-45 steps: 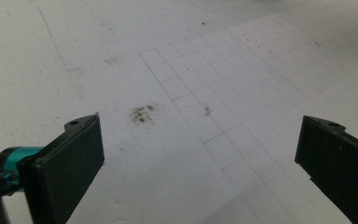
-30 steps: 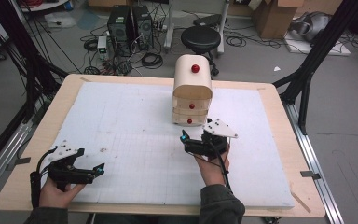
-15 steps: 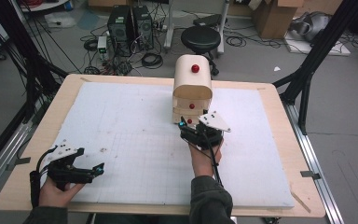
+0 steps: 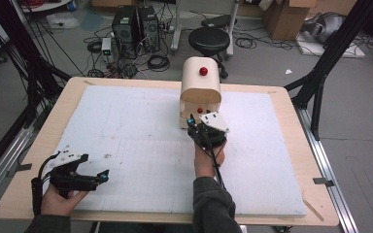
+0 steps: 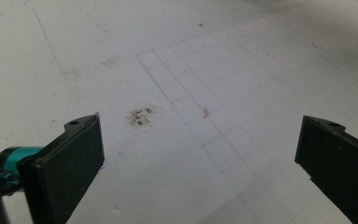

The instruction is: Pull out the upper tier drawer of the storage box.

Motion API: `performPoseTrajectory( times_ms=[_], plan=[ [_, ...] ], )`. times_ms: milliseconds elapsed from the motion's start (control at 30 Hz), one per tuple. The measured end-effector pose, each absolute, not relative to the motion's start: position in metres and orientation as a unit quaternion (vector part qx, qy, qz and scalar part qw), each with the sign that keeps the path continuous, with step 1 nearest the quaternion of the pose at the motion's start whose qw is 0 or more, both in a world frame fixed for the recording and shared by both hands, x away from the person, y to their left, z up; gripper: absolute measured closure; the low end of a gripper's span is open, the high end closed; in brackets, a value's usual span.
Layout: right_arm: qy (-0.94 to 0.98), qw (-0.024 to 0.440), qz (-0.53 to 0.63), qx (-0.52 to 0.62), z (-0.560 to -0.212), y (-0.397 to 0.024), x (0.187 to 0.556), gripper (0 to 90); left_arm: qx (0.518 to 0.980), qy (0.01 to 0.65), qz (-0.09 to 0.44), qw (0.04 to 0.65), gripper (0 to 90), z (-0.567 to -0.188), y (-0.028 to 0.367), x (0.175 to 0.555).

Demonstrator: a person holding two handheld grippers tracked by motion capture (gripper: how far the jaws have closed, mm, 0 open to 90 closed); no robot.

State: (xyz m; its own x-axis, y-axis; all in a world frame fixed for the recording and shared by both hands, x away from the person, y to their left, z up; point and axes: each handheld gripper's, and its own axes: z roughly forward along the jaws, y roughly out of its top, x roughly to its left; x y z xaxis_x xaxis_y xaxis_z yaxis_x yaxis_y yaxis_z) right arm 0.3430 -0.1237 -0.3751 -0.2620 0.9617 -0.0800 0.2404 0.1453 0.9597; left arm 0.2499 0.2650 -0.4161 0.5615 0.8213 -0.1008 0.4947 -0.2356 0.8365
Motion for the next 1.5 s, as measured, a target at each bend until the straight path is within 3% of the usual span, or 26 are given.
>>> performPoseTrajectory(
  times_ms=[400, 1500],
  plan=[
    [0.644, 0.417, 0.442, 0.466, -0.3754, -0.1189, 0.3475, 63.6, 0.764, 0.43, 0.181, 0.445, 1.7, -0.4161, 0.2641, 0.2496],
    [0.644, 0.388, 0.452, 0.481, -0.3765, -0.1238, 0.3527, 72.6, 0.763, 0.43, 0.184, 0.447, 1.7, -0.4152, 0.2639, 0.2489]
  ],
)
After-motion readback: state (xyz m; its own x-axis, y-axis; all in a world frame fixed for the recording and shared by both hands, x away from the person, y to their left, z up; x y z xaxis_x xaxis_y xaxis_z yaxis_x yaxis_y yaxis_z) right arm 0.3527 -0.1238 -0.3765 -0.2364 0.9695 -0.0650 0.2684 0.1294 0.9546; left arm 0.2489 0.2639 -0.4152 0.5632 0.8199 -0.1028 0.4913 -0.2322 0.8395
